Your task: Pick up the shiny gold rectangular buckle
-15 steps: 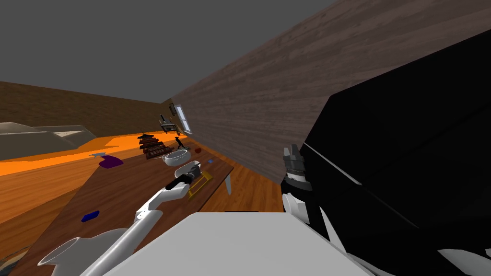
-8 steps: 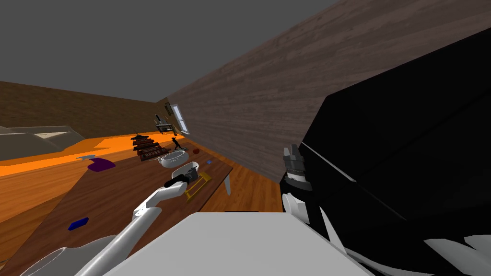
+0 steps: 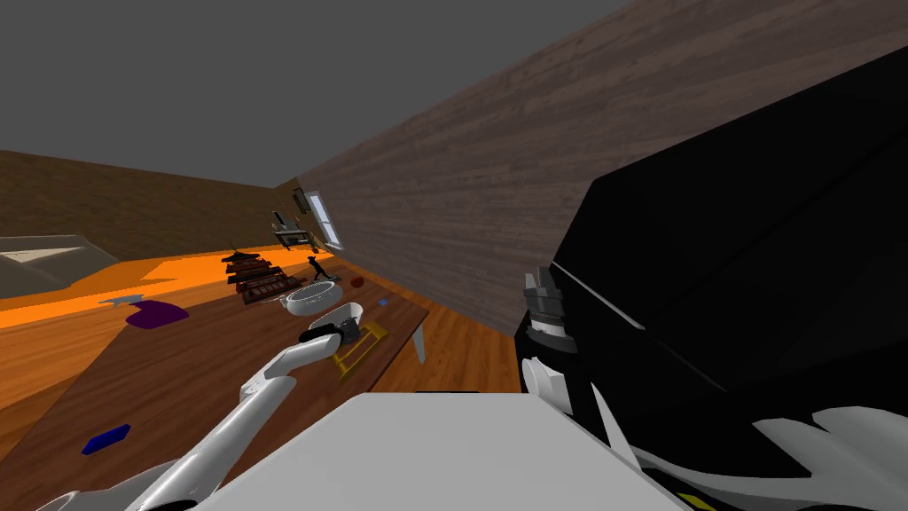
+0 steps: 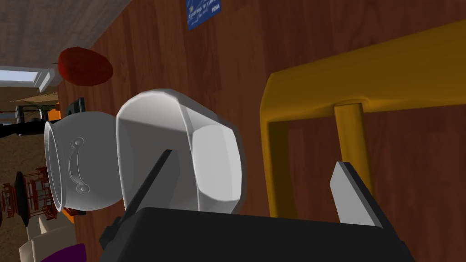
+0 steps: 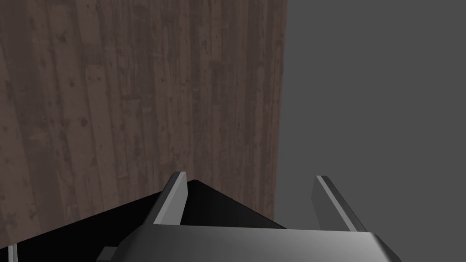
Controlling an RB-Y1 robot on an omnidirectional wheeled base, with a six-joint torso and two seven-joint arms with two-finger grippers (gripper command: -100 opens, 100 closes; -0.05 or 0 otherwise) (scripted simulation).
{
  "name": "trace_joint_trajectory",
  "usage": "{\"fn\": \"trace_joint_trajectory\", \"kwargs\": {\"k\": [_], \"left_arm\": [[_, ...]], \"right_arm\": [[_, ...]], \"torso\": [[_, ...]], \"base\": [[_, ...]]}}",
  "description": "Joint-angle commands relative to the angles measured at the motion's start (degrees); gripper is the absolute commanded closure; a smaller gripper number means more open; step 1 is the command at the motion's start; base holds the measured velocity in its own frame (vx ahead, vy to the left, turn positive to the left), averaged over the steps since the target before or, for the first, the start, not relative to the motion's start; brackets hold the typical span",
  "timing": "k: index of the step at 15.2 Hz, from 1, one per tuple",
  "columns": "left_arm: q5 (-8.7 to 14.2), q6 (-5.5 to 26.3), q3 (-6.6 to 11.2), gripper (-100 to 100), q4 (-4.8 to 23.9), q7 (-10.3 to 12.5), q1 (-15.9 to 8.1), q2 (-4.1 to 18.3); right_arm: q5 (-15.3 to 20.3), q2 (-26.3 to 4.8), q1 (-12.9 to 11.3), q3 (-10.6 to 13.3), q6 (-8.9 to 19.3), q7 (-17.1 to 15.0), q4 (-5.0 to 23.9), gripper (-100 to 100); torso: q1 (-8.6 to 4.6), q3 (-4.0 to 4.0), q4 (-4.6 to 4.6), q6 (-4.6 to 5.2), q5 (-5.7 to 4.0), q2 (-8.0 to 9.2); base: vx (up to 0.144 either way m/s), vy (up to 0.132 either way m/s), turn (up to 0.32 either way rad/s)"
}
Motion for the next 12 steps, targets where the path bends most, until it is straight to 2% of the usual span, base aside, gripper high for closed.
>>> {"fn": "trace_joint_trajectory", "kwargs": {"k": [1, 2, 3, 4, 5, 8, 9, 10, 11, 12], "left_arm": [[0.67, 1.59, 0.29, -100, 0.84, 0.4, 0.02, 0.18], [1.93, 3.84, 0.95, -100, 2.92, 1.35, -0.86, 0.56], [1.93, 4.21, 0.95, -100, 2.92, 1.35, -0.86, 0.56], [3.15, 5.95, 1.59, -100, 4.91, 2.25, -1.7, 0.91], [3.15, 6.72, 1.59, -100, 4.92, 2.25, -1.7, 0.91], [5.39, 10.61, 2.75, -100, 8.62, 3.92, -3.25, 1.5], [5.39, 11.36, 2.75, -100, 8.62, 3.92, -3.25, 1.5], [6.41, 12.73, 3.28, -100, 10.31, 4.68, -3.95, 1.74], [6.41, 13.47, 3.28, -100, 10.31, 4.68, -3.95, 1.74], [7.35, 14.99, 3.76, -100, 11.87, 5.37, -4.59, 1.95]], "right_arm": [[0.0, 0.0, 0.0, 0.0, 0.0, 0.0, 0.0, 0], [0.0, 0.0, 0.0, 0.0, 0.0, 0.0, 0.0, 0], [0.0, 0.0, 0.0, 0.0, 0.0, 0.0, 0.0, 0], [0.0, 0.0, 0.0, 0.0, 0.0, 0.0, 0.0, 0], [0.0, 0.0, 0.0, 0.0, 0.0, 0.0, 0.0, 0], [0.0, 0.0, 0.0, 0.0, 0.0, 0.0, 0.0, 0], [0.0, 0.0, 0.0, 0.0, 0.0, 0.0, 0.0, 0], [0.0, 0.0, 0.0, 0.0, 0.0, 0.0, 0.0, 0], [0.0, 0.0, 0.0, 0.0, 0.0, 0.0, 0.0, 0], [0.0, 0.0, 0.0, 0.0, 0.0, 0.0, 0.0, 0]], "torso": [[0.0, 0.0, 0.0, 0.0, 0.0, 0.0], [-0.01, 0.0, 0.0, -0.02, 0.0, 0.01], [-0.01, 0.01, 0.0, 0.0, 0.0, 0.01], [-0.01, 0.01, 0.0, 0.0, 0.0, 0.01], [-0.01, 0.01, 0.0, 0.0, -0.01, 0.01], [0.01, 0.0, 0.0, 0.0, 0.0, 0.0], [0.01, 0.0, 0.0, 0.0, 0.0, 0.0], [0.01, 0.0, 0.0, 0.0, 0.0, -0.01], [0.01, 0.0, 0.0, 0.0, 0.0, -0.01], [0.0, 0.0, 0.0, -0.01, 0.0, 0.0]], "base": [[0.005, 0.01, -0.014], [0.004, 0.008, -0.044], [0.004, 0.009, -0.054], [0.008, 0.01, -0.071], [0.008, 0.012, -0.061], [0.008, 0.014, -0.064], [0.008, 0.015, -0.043], [0.008, 0.014, -0.051], [0.008, 0.013, -0.048], [0.007, 0.011, -0.061]]}}
